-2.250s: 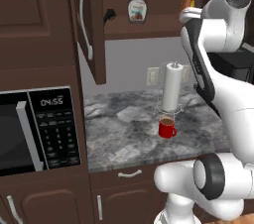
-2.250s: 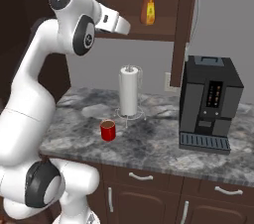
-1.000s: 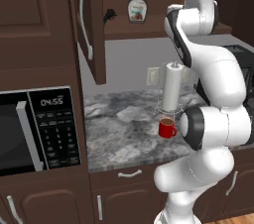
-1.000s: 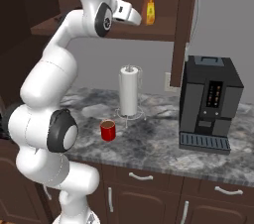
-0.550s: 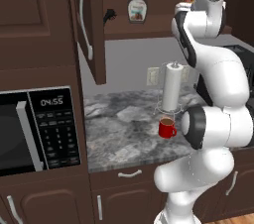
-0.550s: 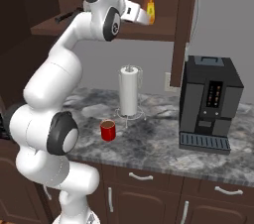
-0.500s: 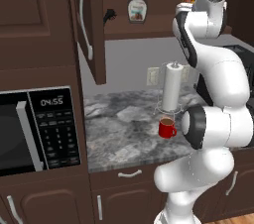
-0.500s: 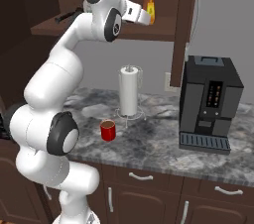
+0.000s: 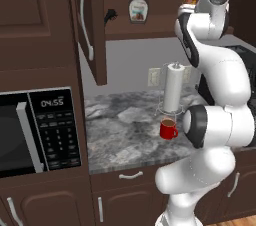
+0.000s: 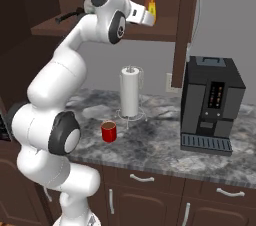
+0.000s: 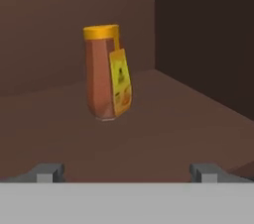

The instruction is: Pick the syrup bottle and honey bottle from the cabinet and place them next to the mug.

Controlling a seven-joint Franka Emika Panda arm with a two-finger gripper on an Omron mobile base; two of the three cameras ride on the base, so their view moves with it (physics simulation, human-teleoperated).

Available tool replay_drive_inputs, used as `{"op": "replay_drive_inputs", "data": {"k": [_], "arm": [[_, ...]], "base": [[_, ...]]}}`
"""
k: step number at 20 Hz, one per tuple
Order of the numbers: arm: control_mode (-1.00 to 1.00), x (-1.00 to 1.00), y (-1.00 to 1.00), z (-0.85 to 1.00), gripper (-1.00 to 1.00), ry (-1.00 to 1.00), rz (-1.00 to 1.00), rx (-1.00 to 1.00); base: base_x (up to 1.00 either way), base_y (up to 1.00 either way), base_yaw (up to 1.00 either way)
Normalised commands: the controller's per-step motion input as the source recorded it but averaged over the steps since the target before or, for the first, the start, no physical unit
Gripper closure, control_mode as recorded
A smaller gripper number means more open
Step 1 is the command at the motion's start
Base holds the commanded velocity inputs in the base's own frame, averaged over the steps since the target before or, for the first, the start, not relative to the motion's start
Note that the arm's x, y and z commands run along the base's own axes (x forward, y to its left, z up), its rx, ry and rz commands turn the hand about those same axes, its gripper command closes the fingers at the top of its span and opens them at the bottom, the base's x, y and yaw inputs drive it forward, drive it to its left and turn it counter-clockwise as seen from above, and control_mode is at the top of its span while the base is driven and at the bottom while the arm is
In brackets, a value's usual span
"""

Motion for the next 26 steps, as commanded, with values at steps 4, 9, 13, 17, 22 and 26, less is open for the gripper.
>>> {"op": "replay_drive_inputs", "data": {"k": [4, 9, 13, 17, 22, 26], "arm": [[-1.0, 0.05, 0.12, 0.14, -1.0, 0.12, 0.0, -0.01], [-1.0, 0.15, 0.04, 0.05, -1.0, 0.1, 0.0, 0.0], [-1.0, 0.25, 0.0, 0.0, -1.0, 0.0, 0.0, 0.0], [-1.0, 0.34, 0.0, 0.0, -1.0, 0.0, 0.0, 0.0], [-1.0, 0.35, 0.0, -0.04, -1.0, 0.0, 0.0, 0.0], [-1.0, 0.35, 0.0, -0.01, -1.0, 0.0, 0.0, 0.0]], "base": [[0.0, 0.0, 0.0], [0.0, 0.0, 0.0], [0.0, 0.0, 0.0], [0.0, 0.0, 0.0], [0.0, 0.0, 0.0], [0.0, 0.0, 0.0]]}}
